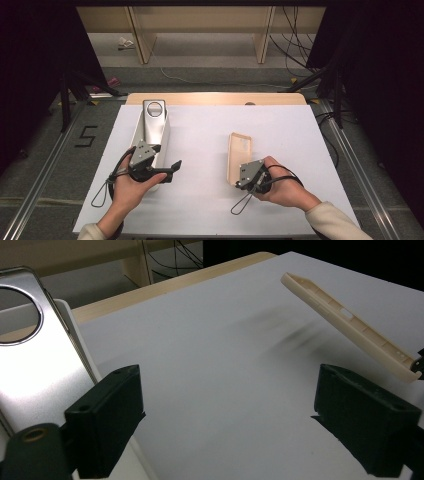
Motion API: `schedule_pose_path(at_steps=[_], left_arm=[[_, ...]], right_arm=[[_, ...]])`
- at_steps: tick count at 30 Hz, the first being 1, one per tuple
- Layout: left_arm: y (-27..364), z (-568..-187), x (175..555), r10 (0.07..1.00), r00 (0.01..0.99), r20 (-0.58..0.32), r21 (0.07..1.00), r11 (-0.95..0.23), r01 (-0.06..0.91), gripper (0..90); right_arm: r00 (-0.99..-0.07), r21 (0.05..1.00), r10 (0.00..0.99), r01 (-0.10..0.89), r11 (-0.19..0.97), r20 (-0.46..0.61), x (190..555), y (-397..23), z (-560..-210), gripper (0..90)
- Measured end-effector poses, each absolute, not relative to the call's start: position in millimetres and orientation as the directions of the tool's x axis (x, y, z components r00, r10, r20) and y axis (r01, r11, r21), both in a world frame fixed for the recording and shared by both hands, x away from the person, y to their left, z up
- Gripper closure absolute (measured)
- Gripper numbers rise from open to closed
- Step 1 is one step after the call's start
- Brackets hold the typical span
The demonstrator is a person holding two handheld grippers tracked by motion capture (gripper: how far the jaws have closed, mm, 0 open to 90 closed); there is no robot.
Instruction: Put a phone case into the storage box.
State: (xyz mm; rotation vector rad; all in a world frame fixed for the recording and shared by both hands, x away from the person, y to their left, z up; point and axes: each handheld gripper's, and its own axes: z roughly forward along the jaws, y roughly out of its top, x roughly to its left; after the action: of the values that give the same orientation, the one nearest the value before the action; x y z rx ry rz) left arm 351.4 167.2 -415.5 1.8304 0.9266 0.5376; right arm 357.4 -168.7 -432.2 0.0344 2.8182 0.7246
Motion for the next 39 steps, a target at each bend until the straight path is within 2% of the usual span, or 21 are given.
schedule_pose_path(at_steps=[11, 27, 39], left_arm=[[143.6, -395.7, 366.6, 0.774, 0.632, -0.039, 0.906, -0.24, 0.35, 14.8], [102.4, -393.0, 385.3, 0.733, 0.678, -0.055, 0.884, -0.28, 0.375, 16.7], [82.4, -391.2, 401.9, 0.734, 0.677, -0.061, 0.86, -0.306, 0.409, 19.9]], right_arm=[[-0.968, 0.493, 0.07, -0.06, 0.868, -0.241, 354.4, -161.9, -429.8, 88.2], [-0.967, 0.491, 0.053, -0.078, 0.868, -0.247, 352.8, -155.8, -430.0, 88.2], [-0.967, 0.49, 0.047, -0.086, 0.868, -0.252, 351.7, -151.5, -430.7, 88.2]])
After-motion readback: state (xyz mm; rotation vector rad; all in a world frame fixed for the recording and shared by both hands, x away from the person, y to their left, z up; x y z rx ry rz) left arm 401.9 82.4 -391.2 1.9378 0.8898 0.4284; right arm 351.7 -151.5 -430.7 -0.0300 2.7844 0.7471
